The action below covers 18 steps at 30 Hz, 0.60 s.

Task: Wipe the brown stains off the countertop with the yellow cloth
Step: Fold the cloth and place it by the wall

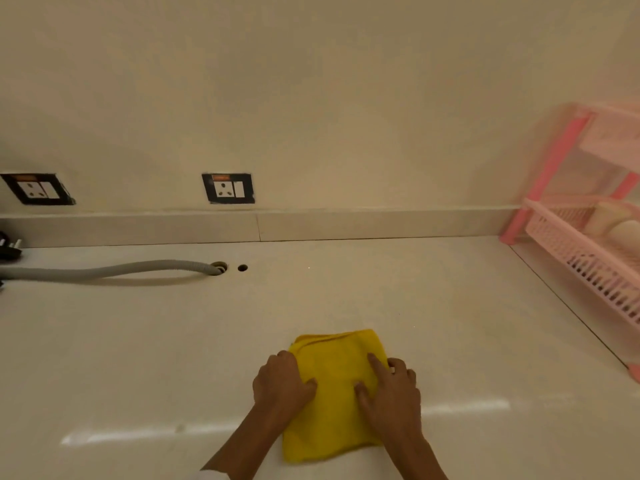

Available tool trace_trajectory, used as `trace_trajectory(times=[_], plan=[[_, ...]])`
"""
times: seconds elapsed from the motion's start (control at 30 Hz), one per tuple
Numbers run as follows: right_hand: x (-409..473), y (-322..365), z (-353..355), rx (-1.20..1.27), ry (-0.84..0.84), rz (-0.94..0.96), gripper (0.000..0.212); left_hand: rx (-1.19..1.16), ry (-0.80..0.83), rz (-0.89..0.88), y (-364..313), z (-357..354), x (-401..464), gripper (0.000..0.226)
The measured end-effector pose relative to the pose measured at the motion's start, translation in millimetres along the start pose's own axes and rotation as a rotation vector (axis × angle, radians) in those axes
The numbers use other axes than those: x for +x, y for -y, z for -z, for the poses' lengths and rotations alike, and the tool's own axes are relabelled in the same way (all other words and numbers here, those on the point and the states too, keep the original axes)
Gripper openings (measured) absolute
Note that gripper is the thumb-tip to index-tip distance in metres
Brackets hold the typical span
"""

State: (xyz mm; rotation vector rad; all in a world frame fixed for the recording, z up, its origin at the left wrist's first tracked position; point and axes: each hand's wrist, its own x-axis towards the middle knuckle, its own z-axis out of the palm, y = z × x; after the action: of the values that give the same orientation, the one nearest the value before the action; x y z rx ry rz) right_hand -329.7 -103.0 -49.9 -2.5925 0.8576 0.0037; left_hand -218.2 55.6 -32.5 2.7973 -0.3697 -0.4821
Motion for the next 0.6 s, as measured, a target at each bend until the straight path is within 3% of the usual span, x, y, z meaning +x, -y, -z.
trace_trajectory(times=[0.1, 0.23, 0.43, 0.6], plan=[[13.2, 14.5, -1.0, 0.060, 0.045, -0.009, 0.055, -0.053, 0.046, -0.002, -8.8, -1.0, 2.1, 0.047], [36.5, 32.9, -2.3, 0.106, 0.055, 0.000, 0.050, -0.078, -0.036, -0.012, -14.3, 3.6, 11.2, 0.029], [74.0, 56.6, -2.5, 0.229, 0.018, 0.094, 0.050, -0.038, -0.237, -0.082, -4.7, 16.8, 48.1, 0.040], [104.3, 57.7, 13.4, 0.312, -0.079, 0.132, 0.049, -0.246, -0.333, -0.217, -10.8, 35.7, 81.5, 0.037]])
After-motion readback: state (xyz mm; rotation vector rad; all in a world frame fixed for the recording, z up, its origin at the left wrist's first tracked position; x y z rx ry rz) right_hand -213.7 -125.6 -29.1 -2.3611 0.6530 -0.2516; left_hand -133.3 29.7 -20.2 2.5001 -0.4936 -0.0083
